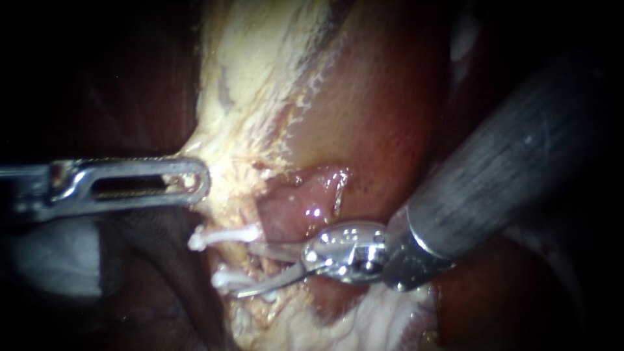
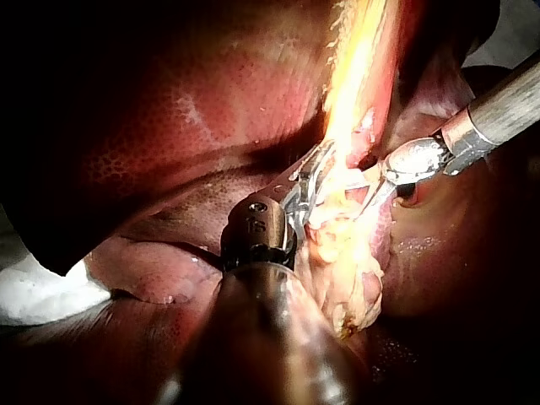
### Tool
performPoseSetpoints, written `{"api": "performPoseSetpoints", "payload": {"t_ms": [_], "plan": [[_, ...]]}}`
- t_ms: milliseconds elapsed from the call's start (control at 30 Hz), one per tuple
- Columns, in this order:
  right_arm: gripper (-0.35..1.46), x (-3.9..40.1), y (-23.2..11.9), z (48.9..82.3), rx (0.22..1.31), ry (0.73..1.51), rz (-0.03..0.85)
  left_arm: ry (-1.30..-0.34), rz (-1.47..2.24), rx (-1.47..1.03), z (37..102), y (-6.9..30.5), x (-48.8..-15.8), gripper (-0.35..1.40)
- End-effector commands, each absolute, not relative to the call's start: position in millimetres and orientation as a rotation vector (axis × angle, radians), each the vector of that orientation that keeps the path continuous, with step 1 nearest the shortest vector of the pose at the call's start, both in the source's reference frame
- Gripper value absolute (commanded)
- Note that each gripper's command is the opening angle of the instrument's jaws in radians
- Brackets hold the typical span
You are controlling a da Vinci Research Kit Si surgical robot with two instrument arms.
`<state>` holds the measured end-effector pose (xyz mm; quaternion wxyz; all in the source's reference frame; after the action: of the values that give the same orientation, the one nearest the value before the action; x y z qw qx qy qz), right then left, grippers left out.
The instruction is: Go to the cutting position left tube
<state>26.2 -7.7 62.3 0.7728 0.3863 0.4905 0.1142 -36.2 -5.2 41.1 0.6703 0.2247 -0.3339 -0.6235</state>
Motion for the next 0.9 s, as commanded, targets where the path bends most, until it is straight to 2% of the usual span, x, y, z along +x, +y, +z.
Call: {"api": "performPoseSetpoints", "payload": {"t_ms": [33,700,900], "plan": [[1.43,26.3,-7.7,62.4,0.838,1.063,0.246,-0.752,-1.405,0.506,41.1,-5.2,-36.3,-0.35],[1.38,29.6,-8.7,62.3,0.951,1.107,0.153,-0.752,-1.408,0.502,41.0,-5.3,-36.4,-0.35],[1.38,30.6,-8.8,62.7,0.959,1.111,0.164,-0.752,-1.409,0.501,41.0,-5.3,-36.5,-0.35]]}}
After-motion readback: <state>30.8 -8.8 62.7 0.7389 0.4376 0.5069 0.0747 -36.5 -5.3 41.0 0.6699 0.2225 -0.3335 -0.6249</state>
